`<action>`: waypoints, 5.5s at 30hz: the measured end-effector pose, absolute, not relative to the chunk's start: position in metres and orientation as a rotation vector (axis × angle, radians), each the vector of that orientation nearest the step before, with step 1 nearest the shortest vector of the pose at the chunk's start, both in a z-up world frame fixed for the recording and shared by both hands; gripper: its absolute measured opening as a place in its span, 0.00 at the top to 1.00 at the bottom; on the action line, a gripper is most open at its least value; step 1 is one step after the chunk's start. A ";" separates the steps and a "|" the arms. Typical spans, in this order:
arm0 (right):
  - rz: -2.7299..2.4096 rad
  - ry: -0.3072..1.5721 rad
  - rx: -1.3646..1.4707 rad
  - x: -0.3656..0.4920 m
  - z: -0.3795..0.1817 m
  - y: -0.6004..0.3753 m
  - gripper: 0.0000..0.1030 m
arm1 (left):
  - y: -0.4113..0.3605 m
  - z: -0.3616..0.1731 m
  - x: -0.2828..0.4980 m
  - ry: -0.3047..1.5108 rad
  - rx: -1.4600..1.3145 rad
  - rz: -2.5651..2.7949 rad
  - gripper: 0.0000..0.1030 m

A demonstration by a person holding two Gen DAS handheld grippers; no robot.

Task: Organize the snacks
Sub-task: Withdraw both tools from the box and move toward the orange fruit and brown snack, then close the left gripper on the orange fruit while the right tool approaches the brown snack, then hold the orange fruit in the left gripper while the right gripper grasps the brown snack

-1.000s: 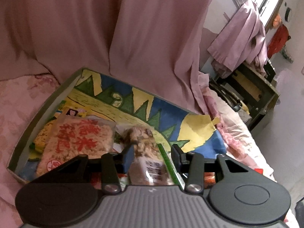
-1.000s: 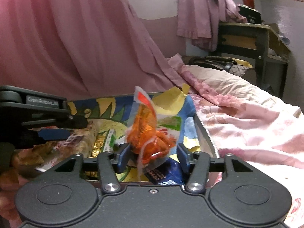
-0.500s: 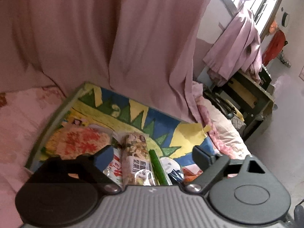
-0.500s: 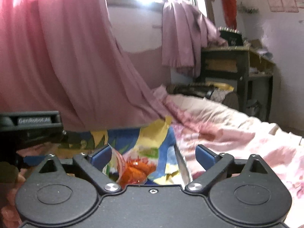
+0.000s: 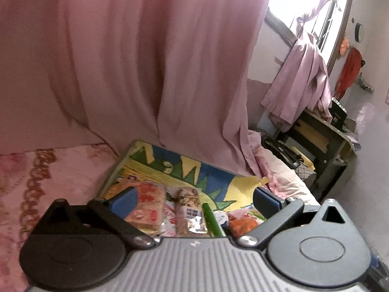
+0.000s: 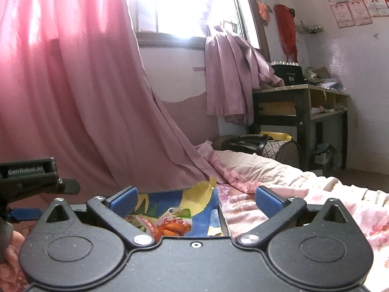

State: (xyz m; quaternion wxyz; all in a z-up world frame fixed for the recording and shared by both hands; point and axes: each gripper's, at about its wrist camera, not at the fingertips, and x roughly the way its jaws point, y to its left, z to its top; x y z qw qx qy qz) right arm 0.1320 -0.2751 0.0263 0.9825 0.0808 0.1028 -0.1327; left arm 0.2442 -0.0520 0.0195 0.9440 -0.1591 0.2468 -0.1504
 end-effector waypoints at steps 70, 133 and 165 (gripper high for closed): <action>-0.155 0.704 0.164 0.037 -0.022 -0.221 0.01 | 0.006 -0.024 0.101 0.828 -0.083 -0.011 0.00; 0.383 0.936 0.056 0.196 -0.079 -0.196 0.04 | 0.004 -0.080 0.274 0.827 -0.004 -0.422 0.13; 0.273 0.924 -0.061 0.183 -0.075 -0.193 0.49 | -0.019 -0.083 0.247 0.844 0.096 -0.500 0.66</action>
